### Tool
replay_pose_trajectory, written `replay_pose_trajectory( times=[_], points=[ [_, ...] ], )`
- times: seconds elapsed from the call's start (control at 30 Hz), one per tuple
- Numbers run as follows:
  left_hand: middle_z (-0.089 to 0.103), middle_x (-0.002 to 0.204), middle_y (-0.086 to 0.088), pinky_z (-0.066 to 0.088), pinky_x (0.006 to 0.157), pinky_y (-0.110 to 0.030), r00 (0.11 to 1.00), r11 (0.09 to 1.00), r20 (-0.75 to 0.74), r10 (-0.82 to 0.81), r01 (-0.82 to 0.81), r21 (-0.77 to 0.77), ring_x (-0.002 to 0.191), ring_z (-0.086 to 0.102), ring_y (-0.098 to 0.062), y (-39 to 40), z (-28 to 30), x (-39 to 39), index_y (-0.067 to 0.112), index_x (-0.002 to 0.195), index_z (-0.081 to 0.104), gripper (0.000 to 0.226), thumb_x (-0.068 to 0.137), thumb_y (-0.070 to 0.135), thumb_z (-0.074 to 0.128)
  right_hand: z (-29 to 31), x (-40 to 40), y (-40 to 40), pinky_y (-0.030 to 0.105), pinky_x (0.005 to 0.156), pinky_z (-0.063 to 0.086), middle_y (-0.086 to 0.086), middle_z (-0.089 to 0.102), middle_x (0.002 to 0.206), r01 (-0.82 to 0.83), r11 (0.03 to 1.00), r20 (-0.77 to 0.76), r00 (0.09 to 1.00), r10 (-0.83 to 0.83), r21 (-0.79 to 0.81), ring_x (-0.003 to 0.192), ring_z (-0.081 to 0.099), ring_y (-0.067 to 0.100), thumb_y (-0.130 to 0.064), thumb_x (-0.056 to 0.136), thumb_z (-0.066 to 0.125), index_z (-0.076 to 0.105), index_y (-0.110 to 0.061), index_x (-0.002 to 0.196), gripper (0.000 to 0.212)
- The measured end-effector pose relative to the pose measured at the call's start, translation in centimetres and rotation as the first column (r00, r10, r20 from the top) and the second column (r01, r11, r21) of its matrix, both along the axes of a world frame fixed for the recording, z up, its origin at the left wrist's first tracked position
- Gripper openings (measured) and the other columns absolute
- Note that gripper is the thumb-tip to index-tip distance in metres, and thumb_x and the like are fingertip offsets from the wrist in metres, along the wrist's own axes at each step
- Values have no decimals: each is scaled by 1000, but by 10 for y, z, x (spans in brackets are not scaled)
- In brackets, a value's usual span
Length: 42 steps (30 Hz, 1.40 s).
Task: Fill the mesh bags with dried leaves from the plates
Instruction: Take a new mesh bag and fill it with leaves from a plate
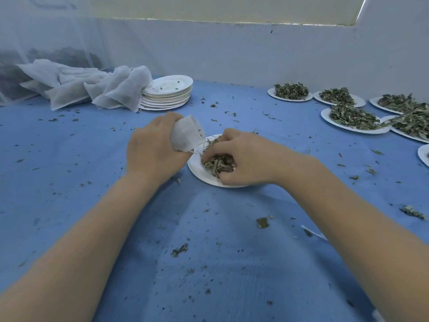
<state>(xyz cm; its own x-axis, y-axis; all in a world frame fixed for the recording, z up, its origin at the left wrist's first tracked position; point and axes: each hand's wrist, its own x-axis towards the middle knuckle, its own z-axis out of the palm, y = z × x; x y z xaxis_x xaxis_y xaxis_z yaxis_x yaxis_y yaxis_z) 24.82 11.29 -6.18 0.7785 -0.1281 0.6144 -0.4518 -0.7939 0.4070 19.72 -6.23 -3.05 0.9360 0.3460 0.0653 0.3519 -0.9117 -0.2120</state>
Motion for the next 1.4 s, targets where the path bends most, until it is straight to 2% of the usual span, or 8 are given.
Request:
replay_pose_trajectory(
  times=[0.2, 0.37, 0.6, 0.8, 0.93, 1.0, 1.1, 1.4],
  points=[
    [61, 113, -3, 38, 79, -35, 1000, 999, -8, -16, 17, 41, 98, 54, -32, -2, 0, -2, 18, 115, 55, 49, 70, 23, 74, -6, 5, 3, 20, 73, 36, -7, 60, 104, 3, 998, 45, 999, 0, -61, 92, 50, 9, -20, 87, 53, 62, -30, 119, 35],
    [61, 113, -2, 34, 76, -30, 1000, 999, -28, -2, 3, 44, 96, 54, -32, -1, -2, -1, 20, 115, 55, 49, 69, 22, 73, 9, 3, -14, 12, 52, 46, -17, 60, 54, 93, 924, -13, 995, -95, 371, 49, 56, 4, -25, 88, 62, 69, -34, 96, 14],
    [62, 105, -9, 34, 77, -33, 999, 994, 22, -46, 44, 99, 92, 55, -34, -5, -2, -4, 13, 111, 57, 45, 68, 15, 71, 20, 2, -24, 30, 72, 52, -5, 60, 64, 98, 769, -20, 994, -110, 631, 52, 55, 6, -19, 92, 58, 65, -39, 90, 21],
    [60, 111, -7, 33, 80, -32, 997, 995, 15, -76, 75, 74, 99, 53, -30, -7, -1, -7, 13, 116, 56, 51, 68, 19, 73, 12, 6, -23, 25, 68, 49, -8, 54, 65, 68, 774, -71, 997, -30, 629, 59, 50, 8, -21, 96, 52, 66, -31, 102, 18],
    [61, 108, -6, 36, 82, -33, 989, 989, 13, -146, 145, 41, 97, 55, -29, -10, 1, -10, 12, 115, 57, 52, 67, 21, 74, 10, 3, -18, 27, 70, 49, -4, 65, 83, 32, 819, -55, 999, -1, 572, 69, 55, 13, -24, 94, 54, 64, -39, 97, 18],
    [62, 104, -6, 38, 80, -33, 984, 983, 27, -177, 175, 51, 92, 56, -30, -12, 1, -12, 12, 112, 59, 49, 67, 25, 75, 11, 2, -14, 21, 74, 48, -11, 68, 89, 27, 832, -26, 1000, -15, 554, 73, 57, 2, -26, 91, 59, 64, -42, 96, 18],
    [64, 97, -10, 40, 75, -37, 977, 975, 63, -202, 195, 104, 84, 59, -34, -15, 1, -14, 8, 109, 61, 50, 67, 35, 69, 13, 1, -5, 11, 69, 47, -12, 71, 86, 12, 846, 46, 998, -43, 532, 71, 59, -6, -21, 84, 68, 67, -36, 91, 17],
    [65, 91, -17, 49, 66, -42, 959, 976, 185, -215, 203, 84, 77, 62, -36, -25, 3, -24, -1, 107, 62, 59, 67, 40, 47, -1, -4, 20, 9, 62, 39, -4, 65, 69, -2, 788, 261, 944, -201, 615, 68, 53, 5, -8, 80, 66, 72, -16, 82, 10]
  ],
)
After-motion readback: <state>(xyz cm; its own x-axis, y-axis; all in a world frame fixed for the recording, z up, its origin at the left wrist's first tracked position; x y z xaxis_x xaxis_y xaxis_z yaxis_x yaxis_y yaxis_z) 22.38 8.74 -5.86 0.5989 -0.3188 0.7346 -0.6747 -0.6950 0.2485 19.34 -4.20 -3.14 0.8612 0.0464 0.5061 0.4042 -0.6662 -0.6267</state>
